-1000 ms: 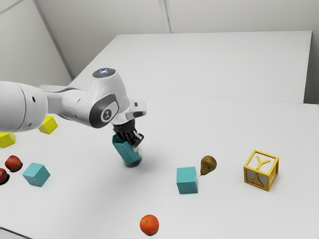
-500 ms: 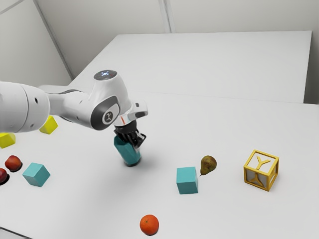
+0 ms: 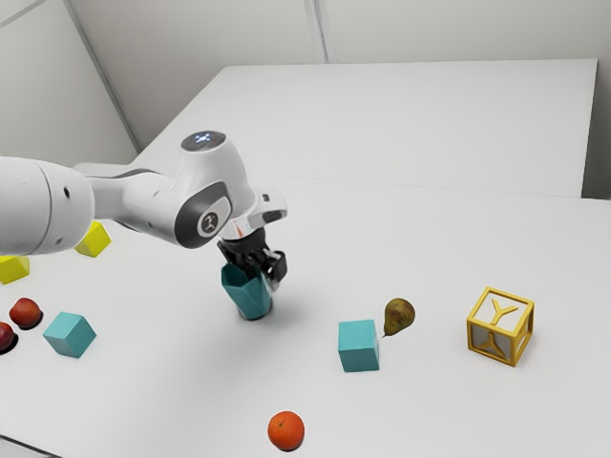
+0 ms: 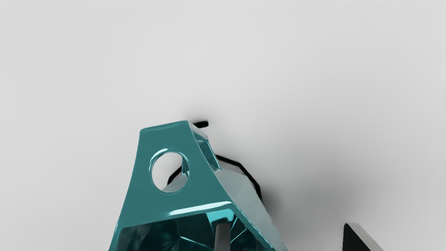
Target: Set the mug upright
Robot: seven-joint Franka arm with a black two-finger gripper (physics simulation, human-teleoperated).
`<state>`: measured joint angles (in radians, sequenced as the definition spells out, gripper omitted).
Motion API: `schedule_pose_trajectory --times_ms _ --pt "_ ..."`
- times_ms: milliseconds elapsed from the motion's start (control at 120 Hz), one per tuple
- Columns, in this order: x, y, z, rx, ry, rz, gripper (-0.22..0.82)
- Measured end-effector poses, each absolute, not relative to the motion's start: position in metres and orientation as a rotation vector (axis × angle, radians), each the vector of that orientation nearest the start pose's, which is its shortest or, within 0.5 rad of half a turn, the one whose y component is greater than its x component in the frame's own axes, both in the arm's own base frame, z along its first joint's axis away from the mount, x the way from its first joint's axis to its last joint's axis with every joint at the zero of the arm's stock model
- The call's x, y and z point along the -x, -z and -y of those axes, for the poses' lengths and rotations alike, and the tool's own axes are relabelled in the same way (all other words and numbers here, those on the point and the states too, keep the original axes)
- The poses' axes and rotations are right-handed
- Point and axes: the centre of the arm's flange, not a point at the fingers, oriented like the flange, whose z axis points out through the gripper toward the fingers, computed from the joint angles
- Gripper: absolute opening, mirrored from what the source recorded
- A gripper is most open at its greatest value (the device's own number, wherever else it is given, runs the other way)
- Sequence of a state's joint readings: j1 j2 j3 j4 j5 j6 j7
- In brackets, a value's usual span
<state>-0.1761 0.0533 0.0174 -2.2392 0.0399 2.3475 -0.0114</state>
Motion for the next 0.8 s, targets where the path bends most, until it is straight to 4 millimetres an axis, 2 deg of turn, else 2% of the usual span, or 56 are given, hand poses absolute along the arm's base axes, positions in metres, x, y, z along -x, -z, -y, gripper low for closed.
schedule_pose_trajectory --times_ms 167,325,400,450,508,558,658,800 --pt "-0.525 -0.372 0.090 3.107 0.139 -0.277 0.45" --pt "-0.522 -0.411 0.094 3.116 0.197 -0.268 0.53" --pt "-0.537 -0.441 0.095 3.128 0.229 -0.247 0.55" --pt "-0.558 -0.464 0.095 3.137 0.251 -0.236 0.56" --pt "-0.581 -0.479 0.093 3.149 0.243 -0.231 0.57" --pt "-0.600 -0.490 0.080 3.152 0.224 -0.208 0.58" --pt "-0.629 -0.506 0.027 3.150 0.172 -0.107 0.59" --pt "-0.631 -0.503 0.013 3.156 0.050 -0.130 0.60"
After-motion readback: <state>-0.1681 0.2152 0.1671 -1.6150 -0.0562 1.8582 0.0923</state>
